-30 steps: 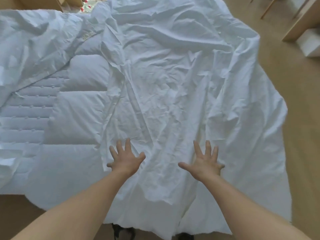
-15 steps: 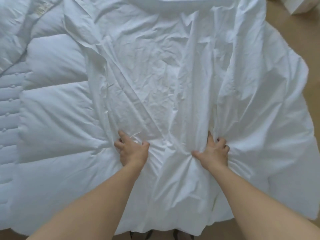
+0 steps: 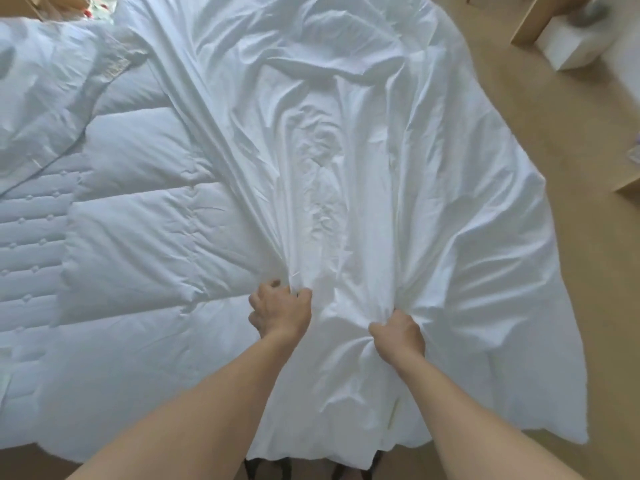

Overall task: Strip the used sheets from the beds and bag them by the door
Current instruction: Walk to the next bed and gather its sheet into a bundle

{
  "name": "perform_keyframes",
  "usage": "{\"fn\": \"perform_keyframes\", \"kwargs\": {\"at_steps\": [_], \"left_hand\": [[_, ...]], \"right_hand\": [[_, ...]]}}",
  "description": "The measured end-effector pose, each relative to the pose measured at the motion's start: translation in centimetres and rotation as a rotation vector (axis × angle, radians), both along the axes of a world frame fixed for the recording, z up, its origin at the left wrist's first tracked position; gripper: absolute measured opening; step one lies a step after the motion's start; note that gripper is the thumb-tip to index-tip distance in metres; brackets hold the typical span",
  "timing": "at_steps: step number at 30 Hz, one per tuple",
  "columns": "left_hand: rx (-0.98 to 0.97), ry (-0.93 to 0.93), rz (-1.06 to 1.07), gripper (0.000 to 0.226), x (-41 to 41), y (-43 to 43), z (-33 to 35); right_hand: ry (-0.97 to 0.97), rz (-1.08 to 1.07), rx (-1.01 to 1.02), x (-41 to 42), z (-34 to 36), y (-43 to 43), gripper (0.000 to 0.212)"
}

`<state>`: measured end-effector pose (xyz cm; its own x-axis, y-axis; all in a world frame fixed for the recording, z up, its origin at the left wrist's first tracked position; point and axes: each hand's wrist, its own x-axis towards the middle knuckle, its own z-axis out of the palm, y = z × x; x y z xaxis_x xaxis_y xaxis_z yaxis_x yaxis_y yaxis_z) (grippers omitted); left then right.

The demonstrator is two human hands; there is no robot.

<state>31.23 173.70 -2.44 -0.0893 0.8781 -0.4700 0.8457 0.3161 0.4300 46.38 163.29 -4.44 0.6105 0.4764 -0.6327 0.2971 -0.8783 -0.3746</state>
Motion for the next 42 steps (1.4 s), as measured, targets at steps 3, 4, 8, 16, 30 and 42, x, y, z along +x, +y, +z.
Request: {"fn": "perform_keyframes", "kwargs": {"at_steps": [3,4,8,16,30,42], "left_hand": [[-0.11,-0.32,0.117,0.023,0.3,0.2,0.3],[-0.137,-0.392,0.152,0.017,0.4,0.1,0.5],[-0.083,-0.328,0.171,0.064,0.3,0.8,-0.6],[-0.107,-0.27,0.041,0.102,2.8,0.6,-4.7],[-0.01,-0.481,0.058,0.013,3.7,1.2,5.2],[0.614,-0.764,0.094,0.019,3.3,10.6,36.2]], "right_hand": [[-0.049,0.083,0.009,-0.8,1.0,-0.2,0.028],[-0.141,0.128,0.011,-0.9,1.2,-0.3,0.031],[-0.492,0.097,0.148,1.5,0.8,-1.2,0.077],[-0.083,-0.391,0.056,5.1,-4.7,-2.0,0.152],[0.125,-0.25,0.317,0.0,6.0,4.5,0.034],[0.041,-0.004,1.074,-1.3,38.1,16.7,0.038]]}}
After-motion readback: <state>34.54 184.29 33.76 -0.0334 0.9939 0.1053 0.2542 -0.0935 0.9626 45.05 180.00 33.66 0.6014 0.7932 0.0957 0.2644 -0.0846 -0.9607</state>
